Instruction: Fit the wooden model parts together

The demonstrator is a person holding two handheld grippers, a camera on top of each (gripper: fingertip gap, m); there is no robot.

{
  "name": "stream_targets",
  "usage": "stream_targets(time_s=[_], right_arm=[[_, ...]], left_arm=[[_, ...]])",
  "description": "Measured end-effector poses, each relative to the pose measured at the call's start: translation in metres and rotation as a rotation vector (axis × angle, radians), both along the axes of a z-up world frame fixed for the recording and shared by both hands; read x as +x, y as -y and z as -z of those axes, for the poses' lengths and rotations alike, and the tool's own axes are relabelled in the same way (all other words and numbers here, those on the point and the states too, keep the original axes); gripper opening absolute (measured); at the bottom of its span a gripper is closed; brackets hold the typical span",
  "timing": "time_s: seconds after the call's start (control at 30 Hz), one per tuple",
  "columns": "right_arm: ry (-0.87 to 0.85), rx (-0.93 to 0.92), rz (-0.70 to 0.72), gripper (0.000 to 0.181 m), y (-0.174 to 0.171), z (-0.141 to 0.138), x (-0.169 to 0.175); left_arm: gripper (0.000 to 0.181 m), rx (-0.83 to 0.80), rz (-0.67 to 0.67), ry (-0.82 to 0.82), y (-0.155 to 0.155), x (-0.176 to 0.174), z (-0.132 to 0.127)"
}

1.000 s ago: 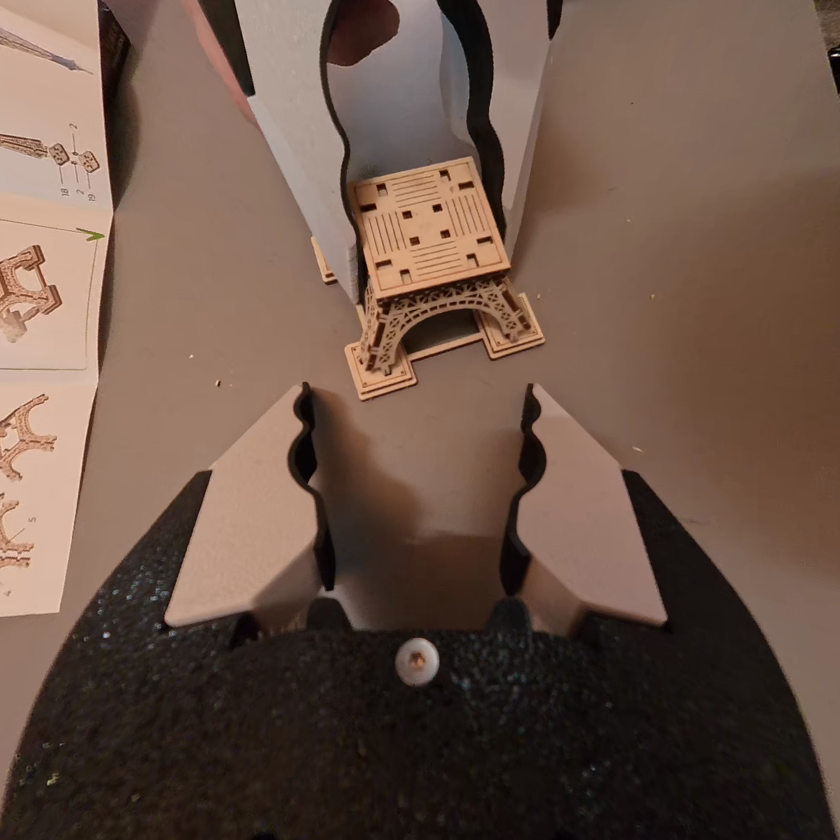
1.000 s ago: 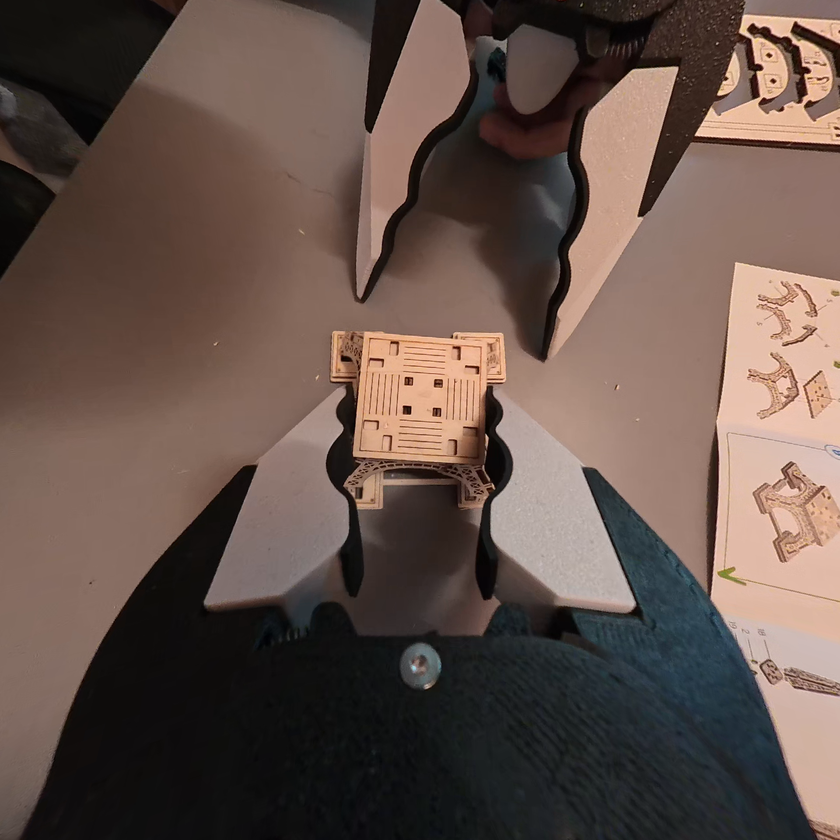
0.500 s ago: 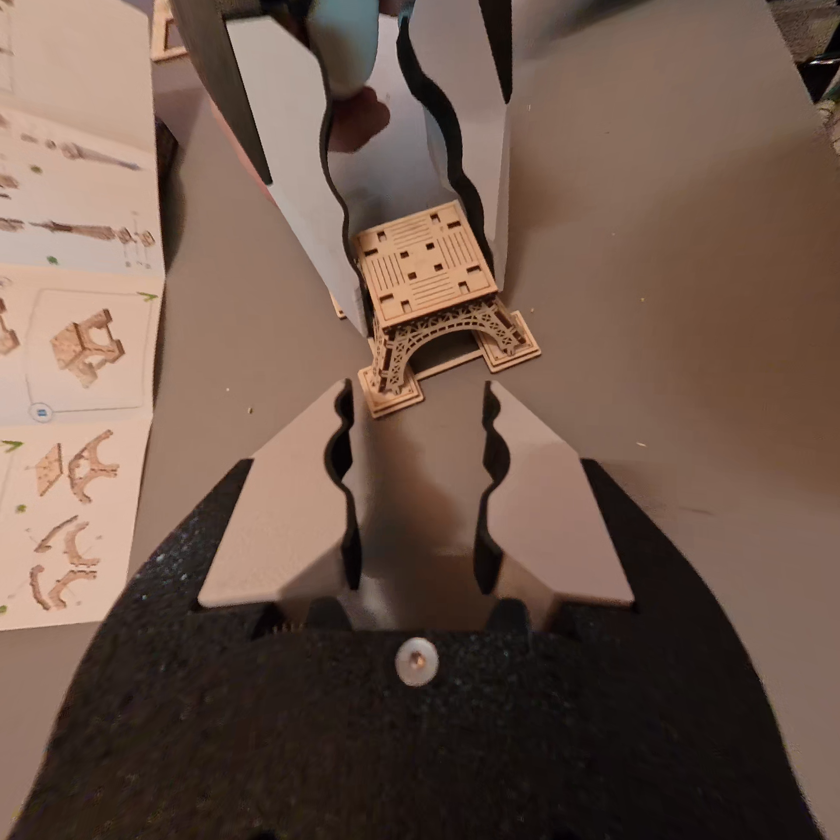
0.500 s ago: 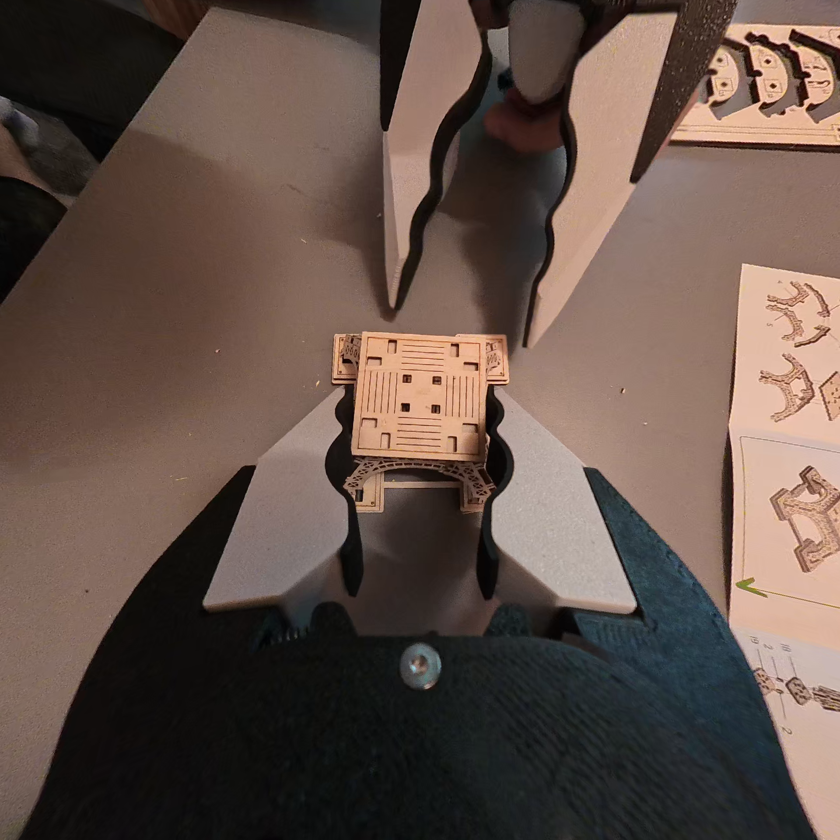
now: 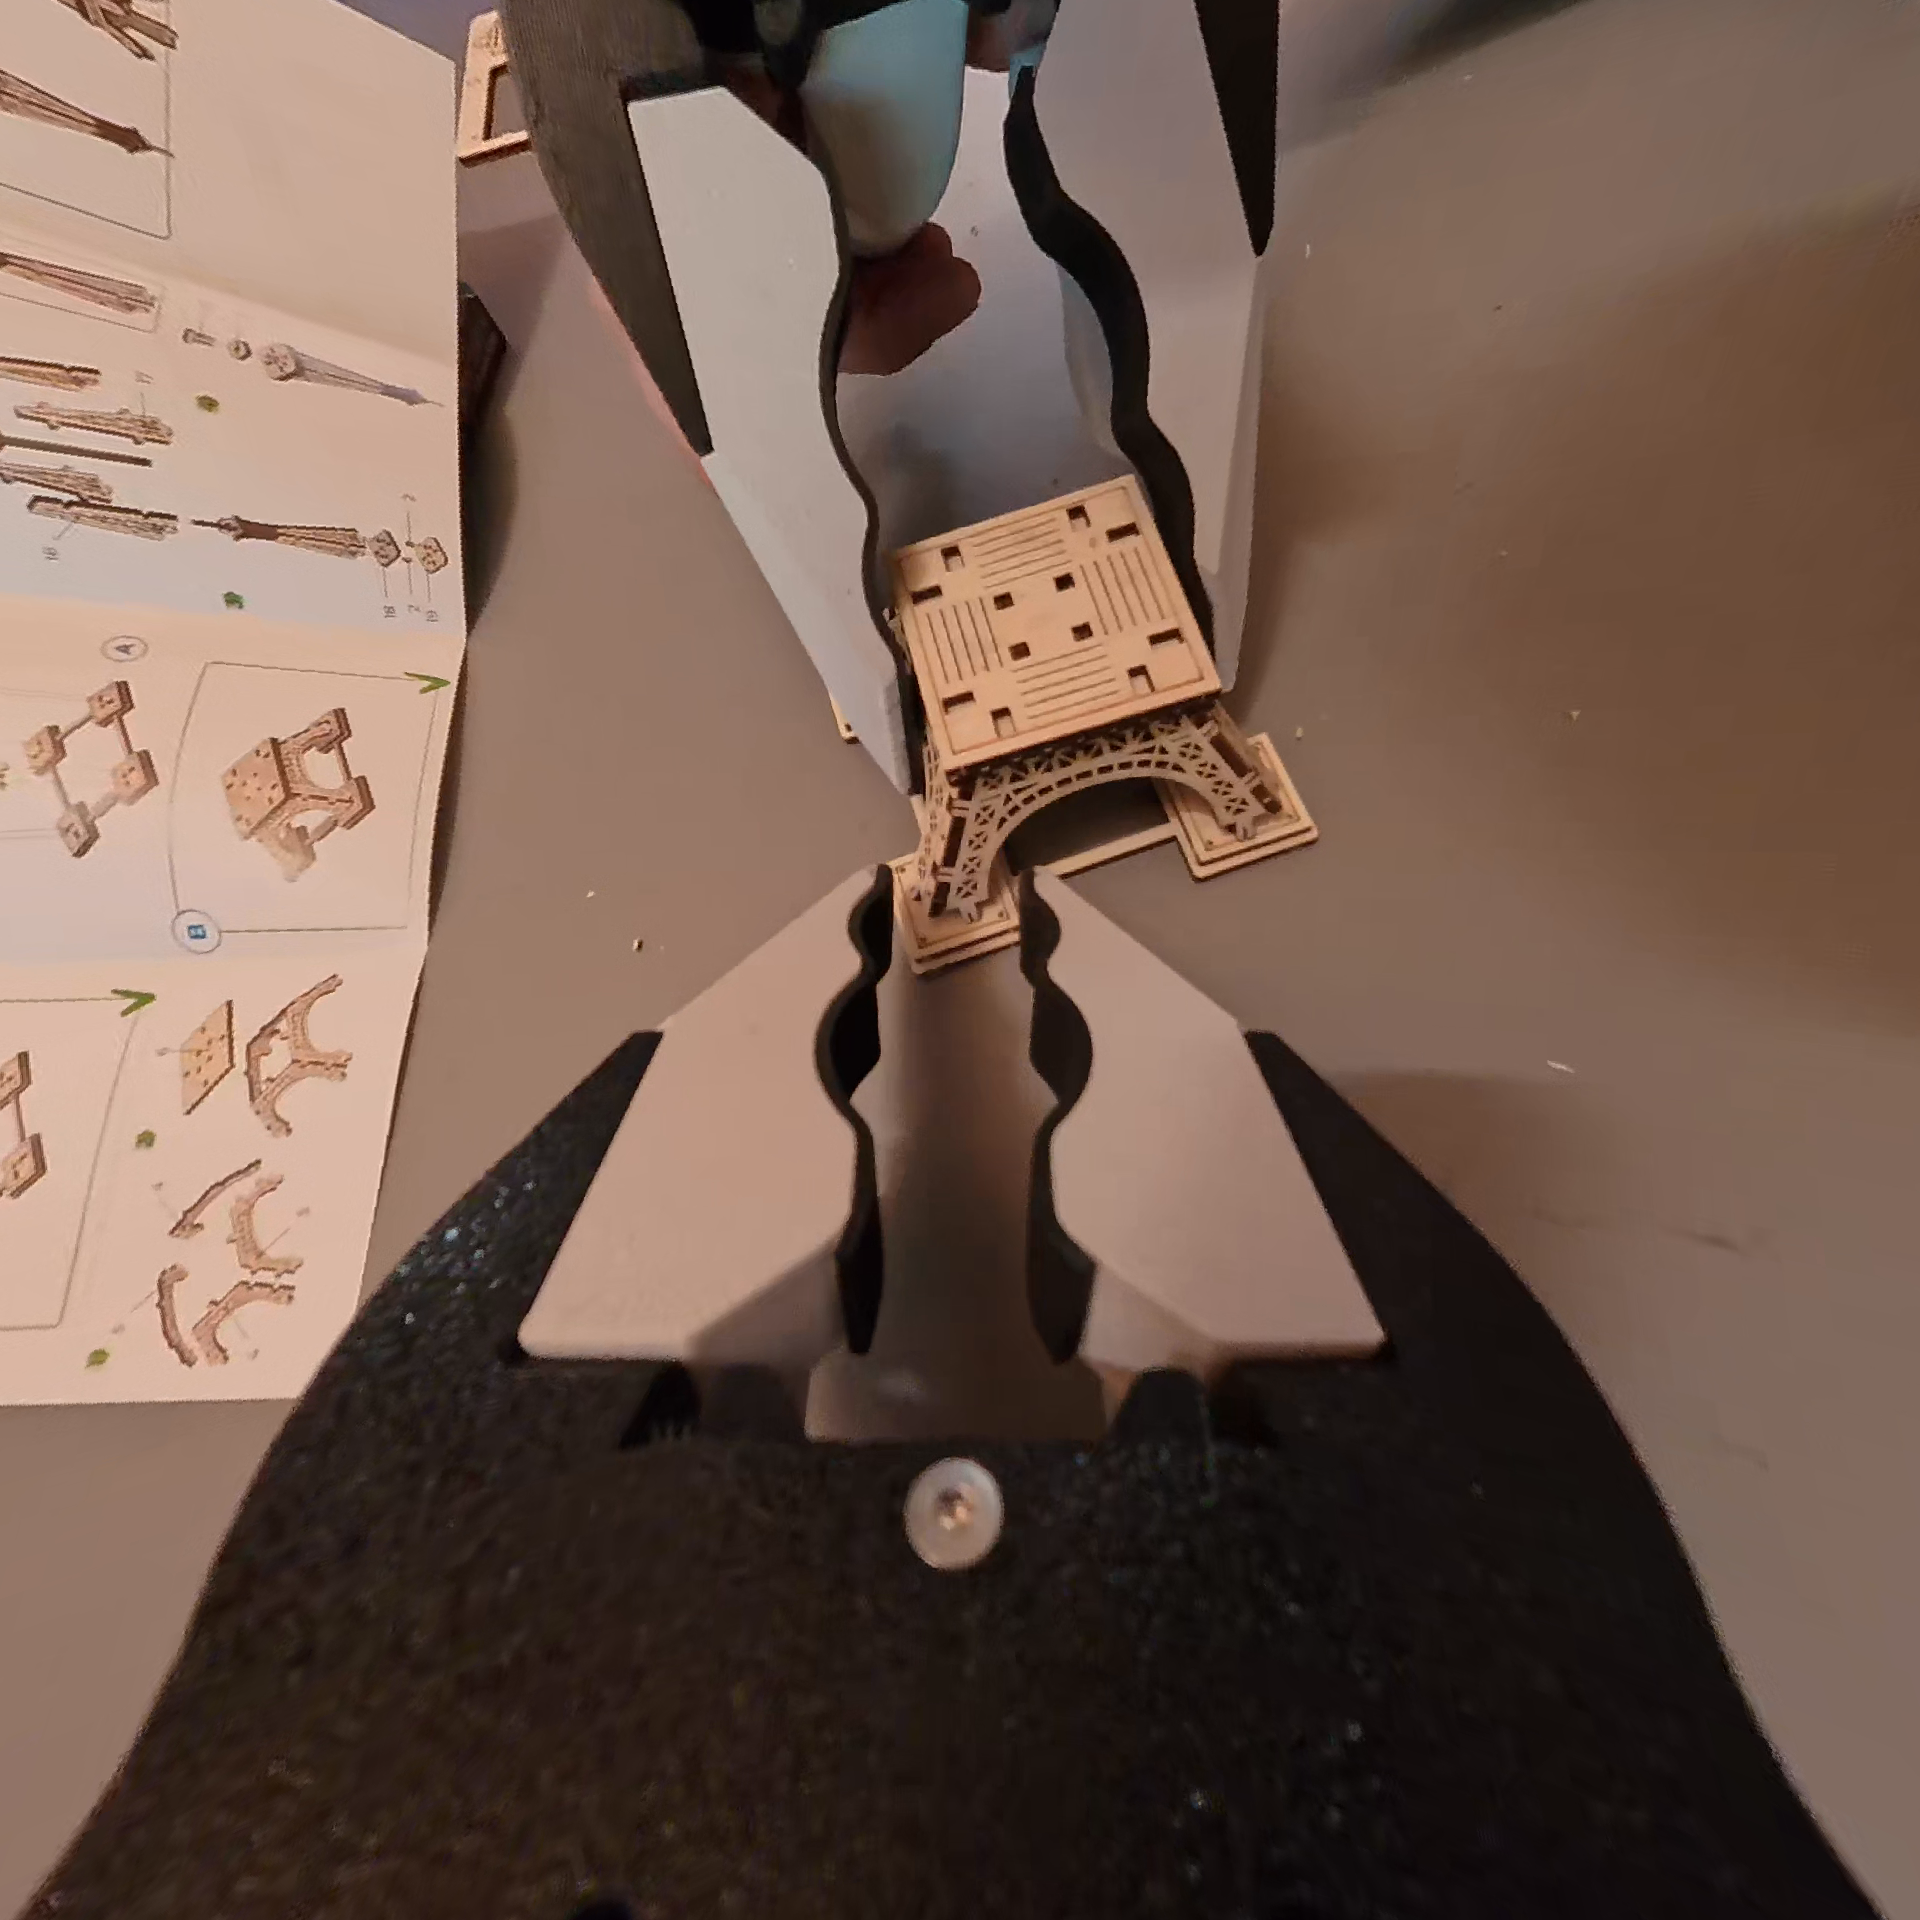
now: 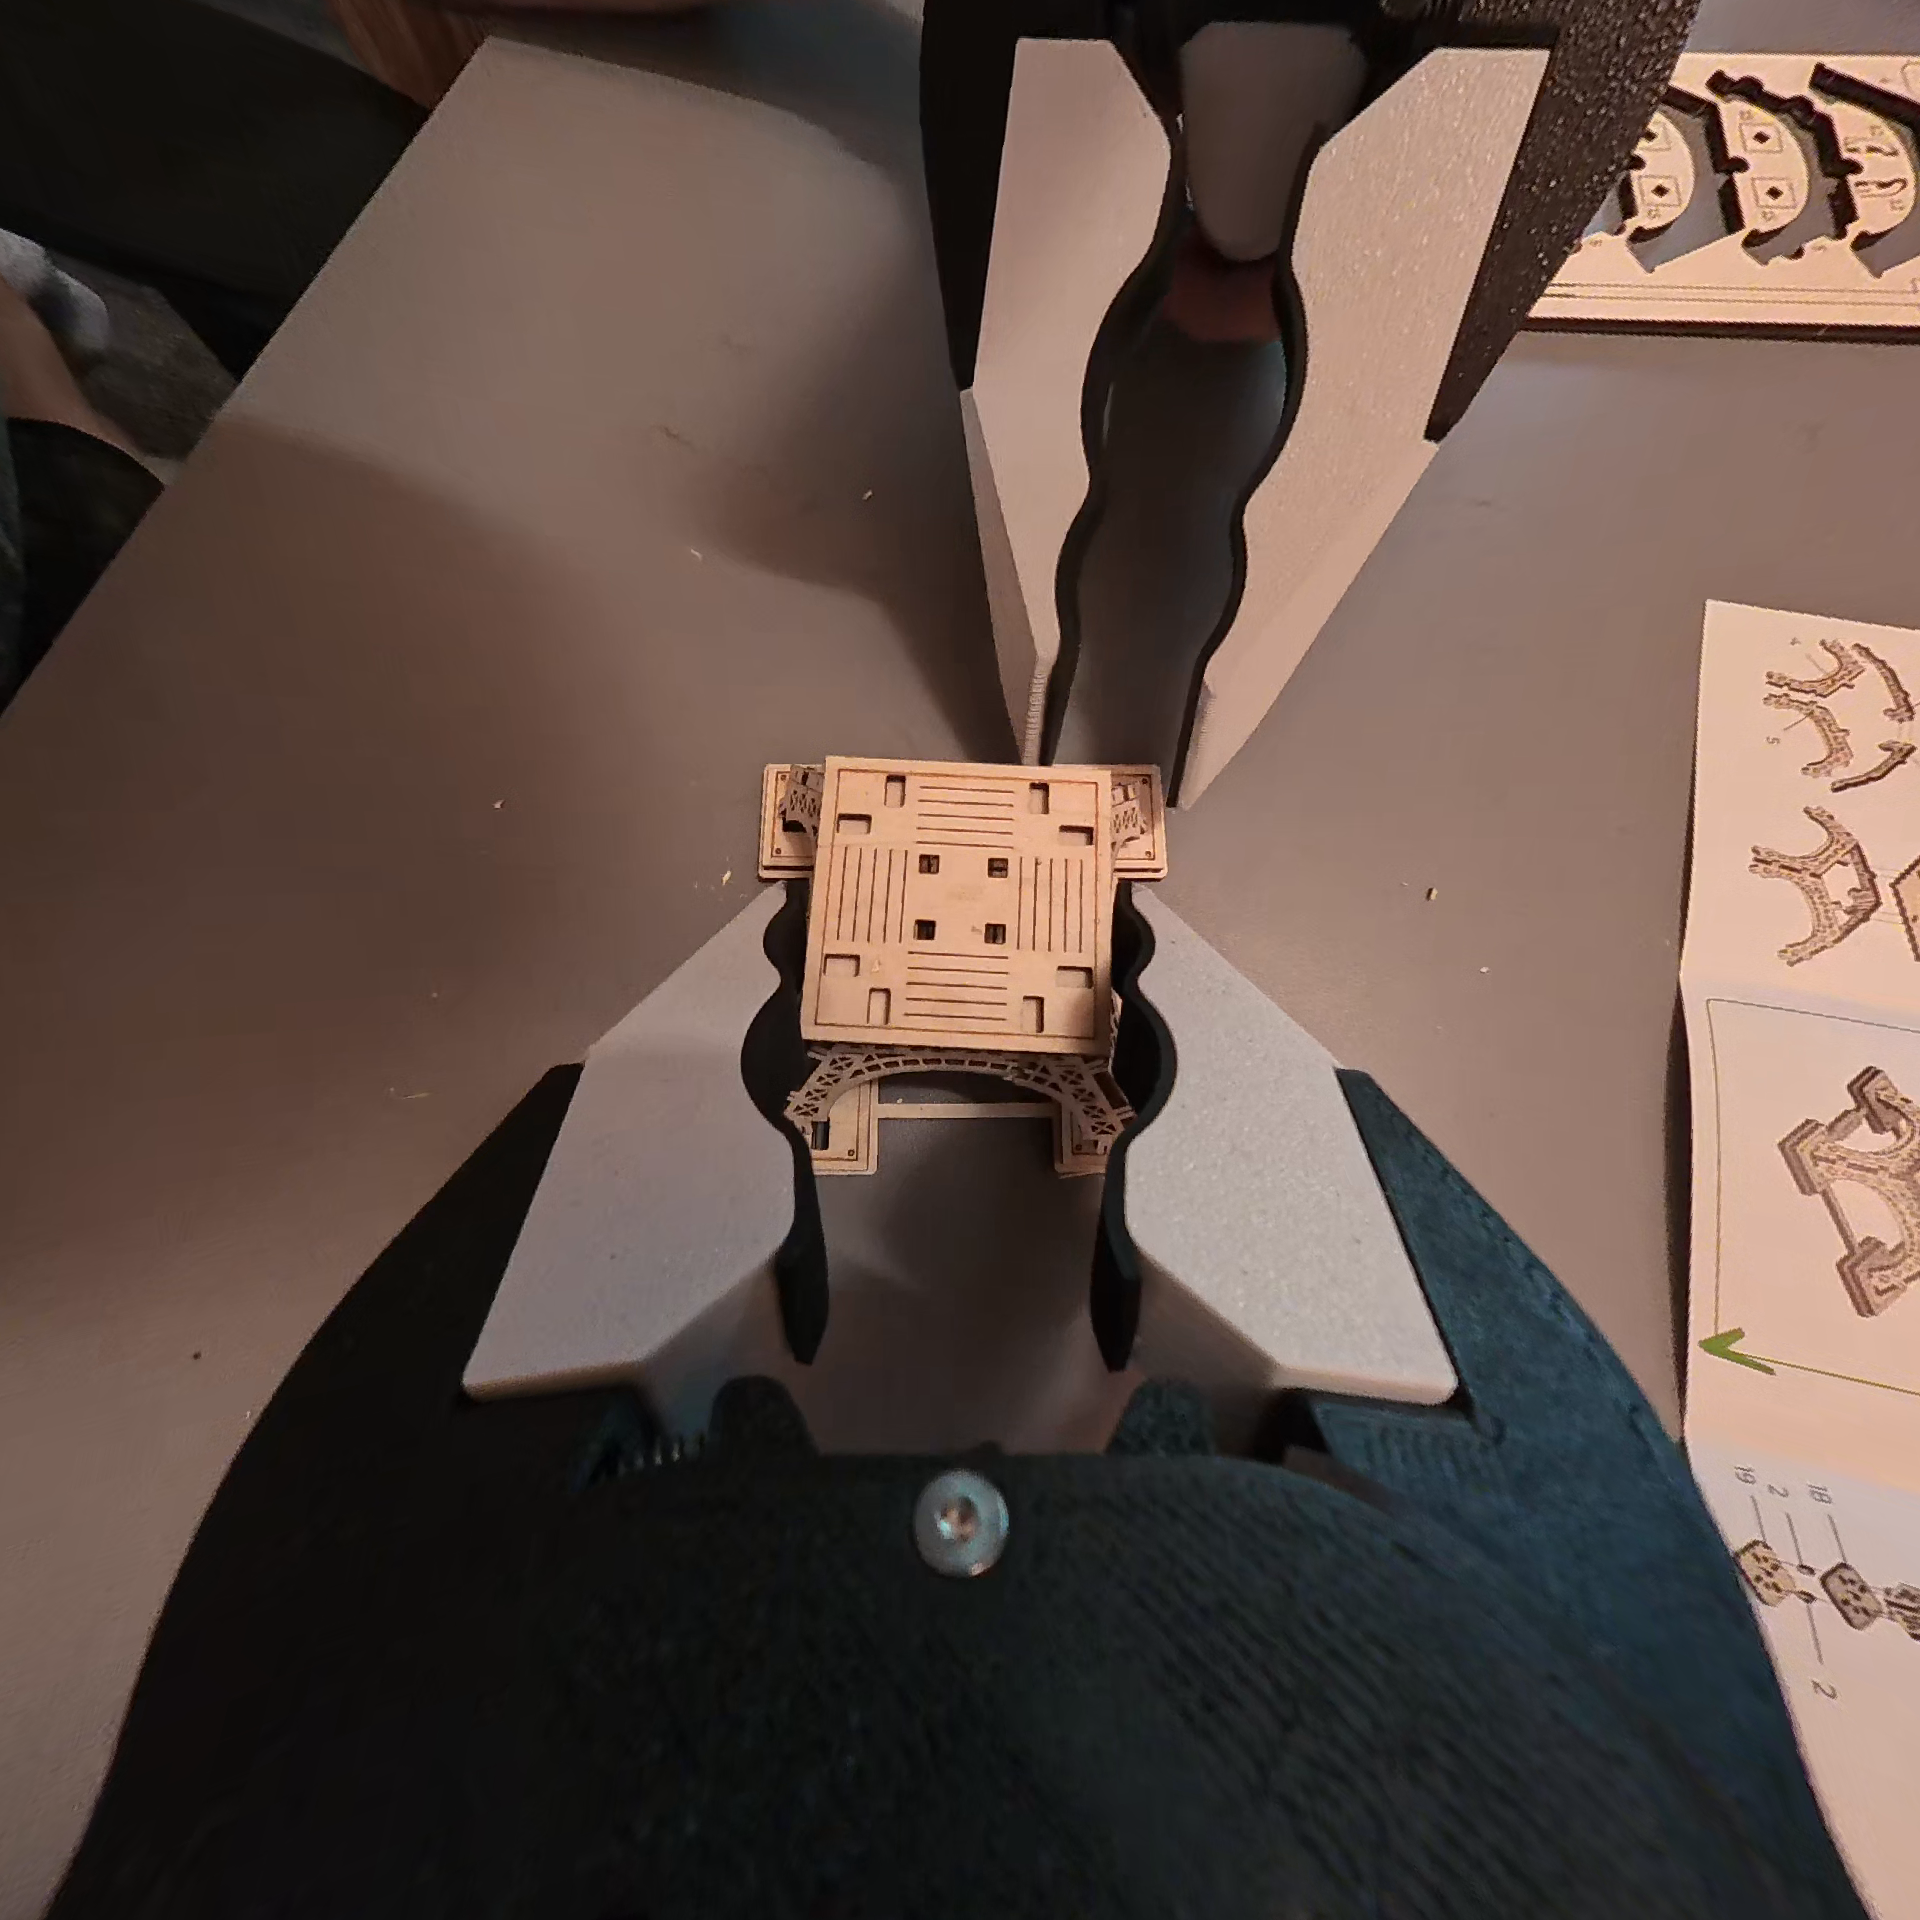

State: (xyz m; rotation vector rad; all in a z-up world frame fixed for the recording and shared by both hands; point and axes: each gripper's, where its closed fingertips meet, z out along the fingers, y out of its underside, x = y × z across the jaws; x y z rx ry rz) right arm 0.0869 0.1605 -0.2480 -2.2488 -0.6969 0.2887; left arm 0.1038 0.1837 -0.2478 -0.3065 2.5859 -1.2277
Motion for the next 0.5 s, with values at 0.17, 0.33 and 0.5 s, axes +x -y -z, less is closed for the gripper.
stream_targets(time_s=[0.17, 0.33, 0.5], right_arm=[[-0.013, 0.001, 0.0, 0.057, -0.0001, 0.0002, -0.0001], [-0.028, 0.002, 0.0, 0.057, -0.0003, 0.0004, -0.0003], [-0.038, 0.004, 0.0, 0.058, -0.0005, 0.0008, -0.0006]], left_arm=[[0.017, 0.009, 0.01, 0.0, 0.001, -0.0016, 0.0016], [0.017, 0.026, 0.014, 0.01, 0.0038, -0.002, 0.003], [0.01, 0.061, 0.001, 0.046, 0.0024, 0.0015, 0.0035]])
